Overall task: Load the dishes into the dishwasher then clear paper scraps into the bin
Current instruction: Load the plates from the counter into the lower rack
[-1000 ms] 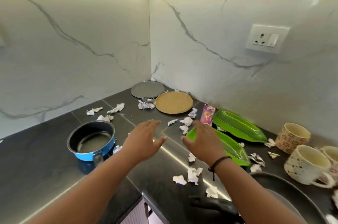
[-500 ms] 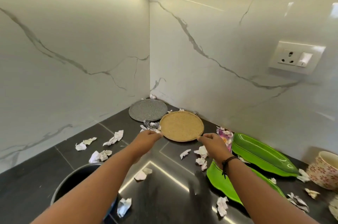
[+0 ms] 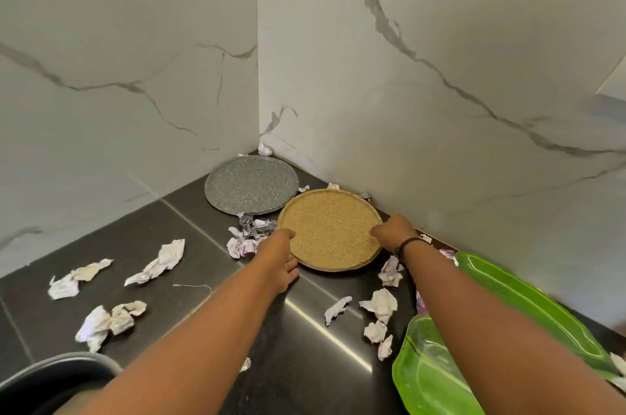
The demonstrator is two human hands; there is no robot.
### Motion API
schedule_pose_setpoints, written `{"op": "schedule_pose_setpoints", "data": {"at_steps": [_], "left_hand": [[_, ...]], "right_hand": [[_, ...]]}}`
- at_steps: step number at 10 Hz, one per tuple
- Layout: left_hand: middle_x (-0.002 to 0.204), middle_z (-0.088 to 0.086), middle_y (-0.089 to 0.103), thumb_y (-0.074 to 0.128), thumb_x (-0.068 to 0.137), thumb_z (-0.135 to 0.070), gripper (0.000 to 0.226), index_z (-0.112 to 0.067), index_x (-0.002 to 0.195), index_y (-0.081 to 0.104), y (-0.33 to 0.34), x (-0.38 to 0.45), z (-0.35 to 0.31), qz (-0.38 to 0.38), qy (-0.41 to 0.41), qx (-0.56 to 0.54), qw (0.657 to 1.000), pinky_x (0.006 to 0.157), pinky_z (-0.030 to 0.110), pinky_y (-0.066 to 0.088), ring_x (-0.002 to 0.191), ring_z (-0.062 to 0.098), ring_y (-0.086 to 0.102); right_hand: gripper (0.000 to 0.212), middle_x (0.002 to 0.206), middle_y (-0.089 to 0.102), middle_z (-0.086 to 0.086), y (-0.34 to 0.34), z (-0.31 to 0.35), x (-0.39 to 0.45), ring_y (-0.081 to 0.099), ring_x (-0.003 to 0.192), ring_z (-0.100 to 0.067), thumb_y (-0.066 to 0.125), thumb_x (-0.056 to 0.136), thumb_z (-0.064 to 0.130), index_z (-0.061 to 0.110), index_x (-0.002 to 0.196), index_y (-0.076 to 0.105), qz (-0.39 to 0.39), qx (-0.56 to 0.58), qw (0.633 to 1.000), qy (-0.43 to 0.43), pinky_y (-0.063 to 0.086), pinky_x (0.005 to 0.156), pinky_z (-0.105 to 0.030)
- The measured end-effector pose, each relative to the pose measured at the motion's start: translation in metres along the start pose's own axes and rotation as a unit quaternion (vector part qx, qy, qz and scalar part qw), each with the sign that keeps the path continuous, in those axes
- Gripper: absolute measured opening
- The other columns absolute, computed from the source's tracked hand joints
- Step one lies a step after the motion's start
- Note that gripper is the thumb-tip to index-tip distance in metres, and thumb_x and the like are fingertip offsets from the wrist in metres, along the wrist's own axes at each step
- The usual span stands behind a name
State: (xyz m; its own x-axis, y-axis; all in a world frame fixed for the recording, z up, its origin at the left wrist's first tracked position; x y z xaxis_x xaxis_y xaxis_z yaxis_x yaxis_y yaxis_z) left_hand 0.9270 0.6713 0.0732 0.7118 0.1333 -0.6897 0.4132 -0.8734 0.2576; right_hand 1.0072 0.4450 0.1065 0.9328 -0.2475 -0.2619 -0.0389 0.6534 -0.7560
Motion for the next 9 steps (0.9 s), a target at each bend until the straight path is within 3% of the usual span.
{"op": "schedule_pose_setpoints", "data": {"at_steps": [1,2,3,4,5,6,7,8,9], "left_hand": [[0.145,0.015,0.039,0.055,0.094,-0.017,0.054,-0.013,0.143,0.034,0.012,0.0,0.003,-0.006,-0.006,-0.013,1.0,0.104,0.04,0.039,0.131,0.027,0.041],[0.116,0.01,0.057,0.053,0.095,-0.014,0.036,-0.01,0.13,0.047,0.015,-0.01,0.001,-0.008,0.003,-0.042,0.999,0.081,0.03,0.047,0.103,0.019,0.056],[0.09,0.004,0.057,0.05,0.095,-0.009,0.025,-0.012,0.12,0.052,0.016,-0.032,-0.007,0.001,0.033,-0.056,0.998,0.061,0.024,0.044,0.077,0.012,0.056],[0.088,0.005,0.061,0.049,0.095,-0.005,0.023,-0.007,0.117,0.056,0.016,-0.068,-0.016,0.027,0.057,-0.062,0.996,0.055,0.024,0.048,0.076,0.013,0.059],[0.086,0.011,0.062,0.049,0.094,-0.001,0.017,-0.001,0.11,0.055,0.019,-0.126,-0.027,0.083,0.097,-0.061,0.99,0.062,0.027,0.053,0.078,0.019,0.061],[0.082,0.013,0.062,0.049,0.093,0.001,0.014,0.002,0.106,0.055,0.018,-0.163,-0.033,0.109,0.122,-0.048,0.985,0.053,0.028,0.054,0.072,0.021,0.061],[0.075,0.011,0.058,0.048,0.091,0.003,0.007,0.001,0.092,0.055,0.021,-0.192,-0.035,0.12,0.143,-0.022,0.982,0.039,0.02,0.05,0.063,0.018,0.056],[0.068,0.007,0.05,0.048,0.092,0.001,0.016,-0.004,0.078,0.052,0.034,-0.214,-0.021,0.144,0.146,0.016,0.979,0.039,0.019,0.048,0.059,0.016,0.049],[0.072,0.007,0.051,0.05,0.095,-0.004,0.013,-0.006,0.083,0.055,0.066,-0.231,0.02,0.193,0.119,0.057,0.972,0.04,0.02,0.048,0.062,0.017,0.05]], "right_hand": [[0.031,0.116,0.062,-0.02,-0.001,-0.007,0.007,0.06,0.098,-0.033,0.06,0.086,0.01,-0.007,0.113,0.059,-0.02,0.049,0.998,0.035,0.045,0.075,-0.033],[0.029,0.116,0.064,-0.02,-0.016,-0.007,0.002,0.061,0.101,-0.034,0.059,0.087,0.01,-0.006,0.111,0.062,-0.035,0.129,0.989,0.061,0.042,0.072,-0.031],[0.024,0.1,0.065,-0.02,-0.04,-0.001,-0.019,0.063,0.099,-0.033,0.064,0.085,0.008,-0.006,0.104,0.065,-0.033,0.212,0.974,0.07,0.043,0.072,-0.03],[0.017,0.069,0.056,-0.009,-0.072,-0.004,-0.053,0.056,0.078,-0.028,0.067,0.082,0.005,0.008,0.068,0.057,-0.037,0.27,0.96,0.064,0.049,0.075,-0.037],[0.017,0.073,0.055,-0.005,-0.098,-0.01,-0.092,0.055,0.075,-0.024,0.067,0.081,0.006,0.013,0.07,0.055,-0.034,0.305,0.95,0.049,0.052,0.087,-0.04],[0.011,0.076,0.058,-0.015,-0.121,-0.018,-0.136,0.059,0.07,-0.028,0.066,0.077,-0.009,0.0,0.08,0.059,-0.05,0.419,0.905,0.053,0.054,0.069,-0.04],[0.008,0.075,0.059,-0.015,-0.147,-0.028,-0.185,0.06,0.061,-0.026,0.061,0.081,-0.013,-0.005,0.081,0.059,-0.084,0.46,0.883,0.033,0.056,0.051,-0.033],[0.008,0.079,0.059,-0.015,-0.175,-0.053,-0.236,0.06,0.061,-0.025,0.058,0.084,-0.012,-0.004,0.084,0.059,-0.107,0.48,0.87,0.016,0.056,0.046,-0.03],[0.014,0.085,0.063,-0.018,-0.205,-0.1,-0.287,0.062,0.062,-0.025,0.058,0.082,-0.012,-0.006,0.094,0.062,-0.147,0.49,0.859,0.026,0.056,0.046,-0.029]]}}
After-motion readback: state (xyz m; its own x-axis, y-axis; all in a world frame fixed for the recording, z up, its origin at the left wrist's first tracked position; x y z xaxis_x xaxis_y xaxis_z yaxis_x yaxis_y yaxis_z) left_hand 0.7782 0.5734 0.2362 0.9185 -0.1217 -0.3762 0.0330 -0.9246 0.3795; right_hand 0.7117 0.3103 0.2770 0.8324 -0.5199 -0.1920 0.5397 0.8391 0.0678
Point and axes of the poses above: each hand's wrist, its own x-axis towards the middle knuckle, its own y-axis out of the palm, z = x × y, the point moved 6 cm from there along x, towards the middle knuckle
